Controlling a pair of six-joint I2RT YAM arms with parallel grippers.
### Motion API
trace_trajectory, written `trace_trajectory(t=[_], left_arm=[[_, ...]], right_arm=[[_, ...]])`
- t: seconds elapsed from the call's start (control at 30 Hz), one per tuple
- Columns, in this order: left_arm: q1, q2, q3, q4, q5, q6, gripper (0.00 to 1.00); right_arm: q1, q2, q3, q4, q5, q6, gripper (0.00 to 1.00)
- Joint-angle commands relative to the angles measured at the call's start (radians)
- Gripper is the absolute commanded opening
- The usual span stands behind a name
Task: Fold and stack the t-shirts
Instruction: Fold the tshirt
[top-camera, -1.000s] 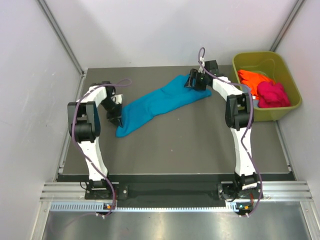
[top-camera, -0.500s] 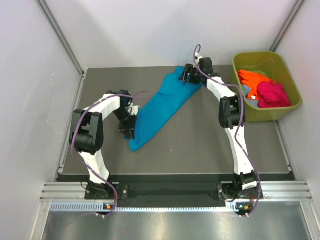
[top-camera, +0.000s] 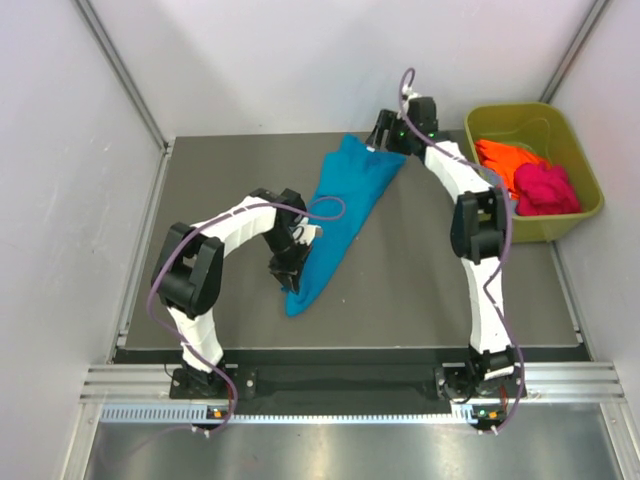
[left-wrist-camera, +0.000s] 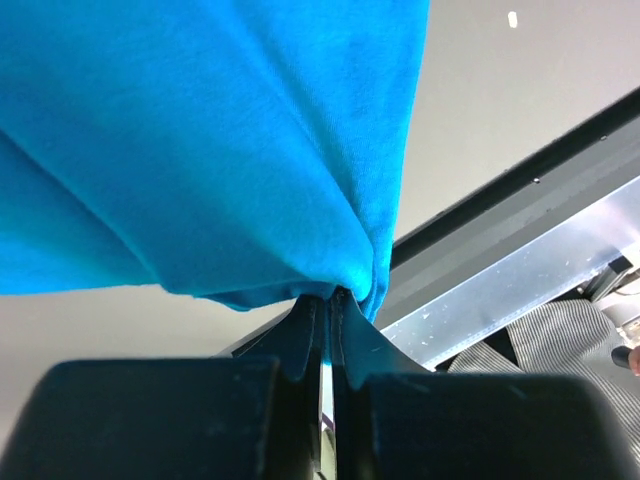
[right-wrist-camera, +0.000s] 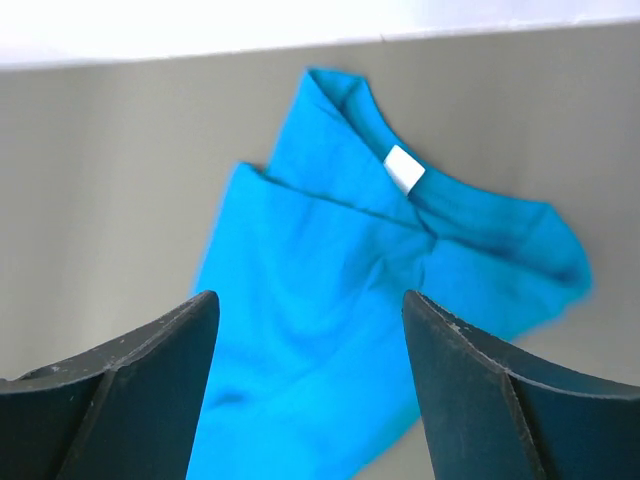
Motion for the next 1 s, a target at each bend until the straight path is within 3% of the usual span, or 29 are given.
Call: trace_trajectory(t=[0.0,0.23,0.4,0.6,0.7,0.87,0.97], left_arm=[[-0.029,-0.065,0.006,-0.003,0.040,-0.016,0.00],[-0.152,-0.037,0.029,0.005,0.047,-0.021,0.00],[-0.277,0.000,0.076,0.003,0.045,-0.026,0.00],[-0.377,0.104,0.214,-0.007,0.025,-0.033,0.02],[-0.414,0.119,0.237,-0.003,0.008,-0.035,0.12],[-0.469,0.057,0.202,0.002,-0.059,-0.018,0.50],[-0.472,0.009,0.161,-0.010,-0.078,-0.006,0.55]], right_arm=[[-0.032,-0.236,-0.088,-0.025,-0.005,0.070,0.74],[-0.055,-0.388,-0.500,0.006,-0.139,0.175,0.73],[-0.055,-0.393,-0.660,0.076,-0.177,0.228,0.72],[-0.051,-0.422,-0.739,0.098,-0.200,0.245,0.72],[-0.049,-0.432,-0.772,0.147,-0.236,0.256,0.71],[-0.037,-0.354,-0.725,0.185,-0.251,0.271,0.65],[-0.020,-0.298,-0.668,0.193,-0.243,0.270,0.66]])
